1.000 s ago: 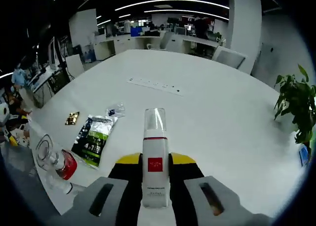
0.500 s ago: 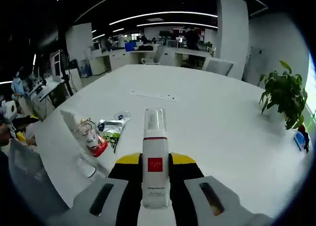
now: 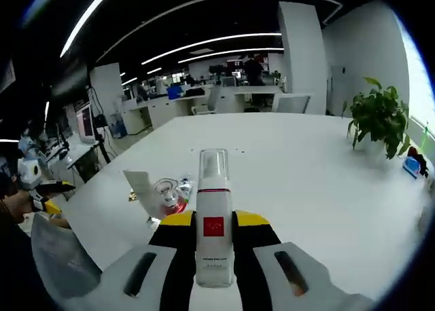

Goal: Arrange the skincare products in the storage area until every visible bottle or jar stands upright without overlapping.

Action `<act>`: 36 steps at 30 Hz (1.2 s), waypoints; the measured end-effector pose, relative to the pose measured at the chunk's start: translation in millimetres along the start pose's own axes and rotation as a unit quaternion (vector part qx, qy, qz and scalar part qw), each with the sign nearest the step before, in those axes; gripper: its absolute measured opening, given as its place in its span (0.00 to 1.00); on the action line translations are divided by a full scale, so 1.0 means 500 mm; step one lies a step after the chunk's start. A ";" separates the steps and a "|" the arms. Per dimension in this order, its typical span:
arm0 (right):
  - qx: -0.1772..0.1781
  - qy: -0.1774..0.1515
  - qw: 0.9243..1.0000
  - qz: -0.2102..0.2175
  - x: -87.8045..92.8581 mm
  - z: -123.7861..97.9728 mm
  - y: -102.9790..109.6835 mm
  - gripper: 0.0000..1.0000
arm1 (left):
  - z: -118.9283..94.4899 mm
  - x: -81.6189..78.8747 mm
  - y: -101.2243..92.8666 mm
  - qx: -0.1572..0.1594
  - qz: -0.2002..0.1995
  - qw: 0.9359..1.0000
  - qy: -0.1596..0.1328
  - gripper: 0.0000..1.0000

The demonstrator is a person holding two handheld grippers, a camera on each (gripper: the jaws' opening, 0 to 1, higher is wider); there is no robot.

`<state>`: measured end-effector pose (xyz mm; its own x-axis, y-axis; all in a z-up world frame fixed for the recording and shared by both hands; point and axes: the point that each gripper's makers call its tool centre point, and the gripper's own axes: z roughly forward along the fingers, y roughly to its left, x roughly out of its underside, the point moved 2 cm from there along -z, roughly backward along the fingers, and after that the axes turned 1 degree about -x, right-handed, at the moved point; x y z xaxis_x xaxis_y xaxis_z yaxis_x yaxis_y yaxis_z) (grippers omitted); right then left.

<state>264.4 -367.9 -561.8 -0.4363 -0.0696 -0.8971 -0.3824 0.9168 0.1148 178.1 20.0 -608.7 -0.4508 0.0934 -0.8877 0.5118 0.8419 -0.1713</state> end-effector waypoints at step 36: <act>-0.182 -0.107 0.976 0.044 -0.008 0.024 0.384 0.20 | 0.007 -0.117 -0.071 0.055 -0.083 0.993 -0.069 0.71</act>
<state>202.3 -187.0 -541.2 -0.3148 0.1237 -0.9410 -0.6325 0.7119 0.3052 188.7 -17.3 -551.9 -0.4344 -0.1225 -0.8924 0.5191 0.7756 -0.3592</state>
